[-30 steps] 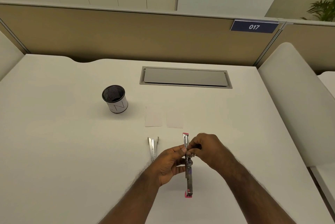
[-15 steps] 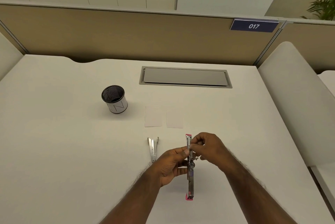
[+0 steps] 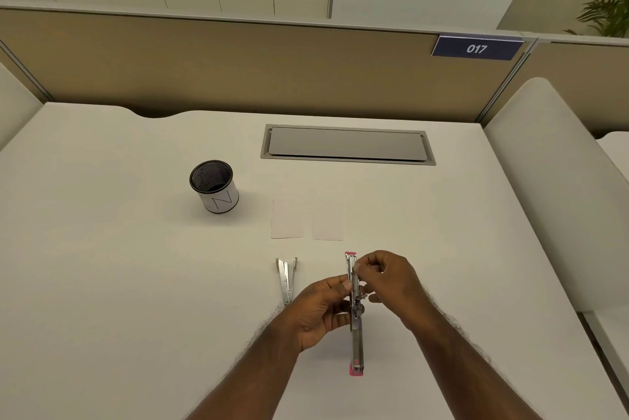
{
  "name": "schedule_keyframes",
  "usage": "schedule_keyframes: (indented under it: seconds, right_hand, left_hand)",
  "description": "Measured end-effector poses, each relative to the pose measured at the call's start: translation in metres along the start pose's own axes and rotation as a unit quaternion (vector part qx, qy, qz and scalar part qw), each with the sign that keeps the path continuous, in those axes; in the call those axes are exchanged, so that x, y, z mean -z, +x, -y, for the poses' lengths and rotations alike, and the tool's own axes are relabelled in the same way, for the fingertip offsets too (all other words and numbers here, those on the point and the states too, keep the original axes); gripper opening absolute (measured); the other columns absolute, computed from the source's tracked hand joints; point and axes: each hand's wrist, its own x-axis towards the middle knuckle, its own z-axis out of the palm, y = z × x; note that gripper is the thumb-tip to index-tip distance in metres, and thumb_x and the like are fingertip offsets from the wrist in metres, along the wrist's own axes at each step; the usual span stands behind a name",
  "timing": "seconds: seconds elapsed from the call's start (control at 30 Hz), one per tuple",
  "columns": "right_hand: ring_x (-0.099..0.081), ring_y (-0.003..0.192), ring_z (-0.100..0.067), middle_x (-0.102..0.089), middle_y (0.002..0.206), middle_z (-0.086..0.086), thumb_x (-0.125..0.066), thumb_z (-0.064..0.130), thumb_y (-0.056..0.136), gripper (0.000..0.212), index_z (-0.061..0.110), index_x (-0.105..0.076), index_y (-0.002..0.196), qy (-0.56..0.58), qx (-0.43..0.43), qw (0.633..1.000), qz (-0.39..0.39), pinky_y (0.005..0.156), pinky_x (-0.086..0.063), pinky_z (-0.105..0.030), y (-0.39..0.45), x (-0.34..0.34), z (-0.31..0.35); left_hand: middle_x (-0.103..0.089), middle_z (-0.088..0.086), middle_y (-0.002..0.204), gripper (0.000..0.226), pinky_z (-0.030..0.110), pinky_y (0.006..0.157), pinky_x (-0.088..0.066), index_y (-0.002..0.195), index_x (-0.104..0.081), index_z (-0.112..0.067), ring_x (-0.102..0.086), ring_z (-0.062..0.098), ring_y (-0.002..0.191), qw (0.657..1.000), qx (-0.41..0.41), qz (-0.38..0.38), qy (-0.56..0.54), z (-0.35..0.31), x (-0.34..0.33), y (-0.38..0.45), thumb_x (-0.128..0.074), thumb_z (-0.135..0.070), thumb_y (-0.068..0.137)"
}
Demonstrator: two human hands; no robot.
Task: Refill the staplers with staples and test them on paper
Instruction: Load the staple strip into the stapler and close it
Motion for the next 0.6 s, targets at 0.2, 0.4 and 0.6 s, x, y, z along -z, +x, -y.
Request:
schedule_keyframes:
  seconds: [0.2,0.4,0.6]
  right_hand:
    - [-0.068,0.070,-0.011,-0.071,0.079,0.007,-0.069,0.028,0.085,0.006,0.030,-0.068,0.080,0.003,0.088,0.995,0.043,0.064,-0.061,-0.032,-0.009,0.017,-0.002]
    - [-0.065,0.080,-0.001,-0.069,0.079,0.012,-0.081,0.019,0.074,0.022,0.035,-0.066,0.075,-0.112,0.172,0.978,0.043,0.066,-0.053,-0.016,-0.019,0.016,-0.003]
    - [-0.064,0.078,0.000,-0.066,0.075,0.020,-0.075,0.019,0.081,0.013,0.031,-0.070,0.081,-0.145,0.235,0.961,-0.011,0.068,-0.050,-0.012,-0.021,0.012,-0.005]
  left_hand:
    - [-0.071,0.012,0.097,0.026,0.033,0.074,-0.058,0.114,-0.070,-0.007,-0.067,0.024,0.082,0.999,-0.013,-0.014,-0.030,-0.004,0.005,0.001,-0.063,-0.018,0.092]
    - [-0.071,0.011,0.090,0.036,0.032,0.070,-0.059,0.115,-0.066,-0.003,-0.070,0.020,0.077,0.998,-0.025,-0.021,-0.059,-0.006,0.004,0.003,-0.069,-0.020,0.083]
    - [-0.070,0.015,0.089,0.033,0.033,0.071,-0.059,0.109,-0.070,-0.004,-0.069,0.024,0.079,0.998,-0.026,-0.020,-0.062,-0.006,0.003,0.003,-0.071,-0.021,0.081]
